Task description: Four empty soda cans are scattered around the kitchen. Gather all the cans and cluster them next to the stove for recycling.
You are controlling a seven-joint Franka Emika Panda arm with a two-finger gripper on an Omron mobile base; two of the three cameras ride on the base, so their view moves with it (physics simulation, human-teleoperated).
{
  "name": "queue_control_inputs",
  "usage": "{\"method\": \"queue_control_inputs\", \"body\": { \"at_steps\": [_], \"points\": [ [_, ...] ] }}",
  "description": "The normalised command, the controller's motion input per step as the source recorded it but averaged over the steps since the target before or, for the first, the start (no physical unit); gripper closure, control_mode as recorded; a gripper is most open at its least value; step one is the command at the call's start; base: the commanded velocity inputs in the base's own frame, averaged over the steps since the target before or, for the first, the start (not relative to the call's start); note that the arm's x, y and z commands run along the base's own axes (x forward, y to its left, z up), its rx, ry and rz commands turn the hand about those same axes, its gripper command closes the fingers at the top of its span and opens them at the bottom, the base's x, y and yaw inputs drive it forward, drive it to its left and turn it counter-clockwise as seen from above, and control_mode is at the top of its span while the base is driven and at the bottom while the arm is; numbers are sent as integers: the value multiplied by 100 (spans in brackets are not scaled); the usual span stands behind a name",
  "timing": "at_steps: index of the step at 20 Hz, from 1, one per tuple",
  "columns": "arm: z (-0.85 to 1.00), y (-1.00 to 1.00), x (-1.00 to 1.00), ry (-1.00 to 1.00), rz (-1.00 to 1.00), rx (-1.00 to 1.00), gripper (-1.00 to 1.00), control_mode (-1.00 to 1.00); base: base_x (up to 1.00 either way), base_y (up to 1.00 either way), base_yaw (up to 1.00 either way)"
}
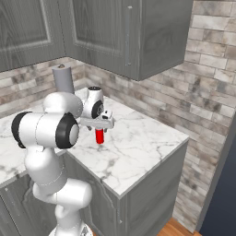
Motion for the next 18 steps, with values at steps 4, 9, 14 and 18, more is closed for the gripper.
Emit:
{"method": "queue_control_inputs", "body": {
  "at_steps": [4, 9, 14, 18],
  "points": [
    [-7, 0, 14, 7, 0, 0, -100, -100, 0, 0, 0],
    [-2, 0, 14, 2, 0, 0, -100, -100, 0, 0, 0],
    [-5, 0, 3, 4, 0, 0, -100, -100, 0, 0, 0],
    [-4, 0, 0, 6, 0, 0, -100, -100, 0, 0, 0]
  ]
}}
